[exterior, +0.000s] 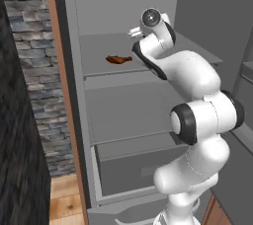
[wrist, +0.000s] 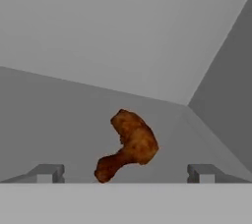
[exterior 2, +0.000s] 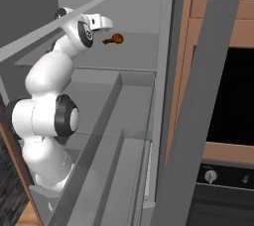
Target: Place the chicken drumstick on the counter behind the older chicken drumstick on the same shelf of the fridge to maintain FIFO order. Close the fridge door when finished.
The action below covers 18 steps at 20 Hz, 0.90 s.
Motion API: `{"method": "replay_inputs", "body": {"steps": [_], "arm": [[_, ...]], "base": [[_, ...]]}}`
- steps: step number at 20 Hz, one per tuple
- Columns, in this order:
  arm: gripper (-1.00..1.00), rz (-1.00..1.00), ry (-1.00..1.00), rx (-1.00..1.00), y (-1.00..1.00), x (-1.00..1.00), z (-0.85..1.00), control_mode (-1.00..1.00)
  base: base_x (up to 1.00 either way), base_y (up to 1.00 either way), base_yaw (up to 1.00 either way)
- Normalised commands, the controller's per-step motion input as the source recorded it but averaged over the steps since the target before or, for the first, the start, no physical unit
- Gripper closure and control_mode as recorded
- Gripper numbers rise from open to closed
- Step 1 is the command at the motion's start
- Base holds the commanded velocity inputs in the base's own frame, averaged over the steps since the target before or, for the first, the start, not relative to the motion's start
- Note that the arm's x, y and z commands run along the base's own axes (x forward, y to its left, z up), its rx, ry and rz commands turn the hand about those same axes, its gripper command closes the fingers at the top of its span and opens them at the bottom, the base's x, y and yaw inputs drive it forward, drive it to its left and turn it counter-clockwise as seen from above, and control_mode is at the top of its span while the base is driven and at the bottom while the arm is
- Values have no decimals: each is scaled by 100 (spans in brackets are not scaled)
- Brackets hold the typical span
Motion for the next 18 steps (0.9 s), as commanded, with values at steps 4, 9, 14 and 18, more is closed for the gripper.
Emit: {"method": "replay_inputs", "body": {"steps": [4, 9, 14, 18], "arm": [[-100, -2, -5, 2, 1, -100, 0, -100], [-100, -5, 0, 8, 2, -100, 0, -100], [-100, -7, 0, 11, 11, -100, 7, -100], [-100, -10, 0, 11, 13, -100, 19, -100]], "base": [[0, 0, 0], [0, 0, 0], [0, 0, 0], [0, 0, 0]]}}
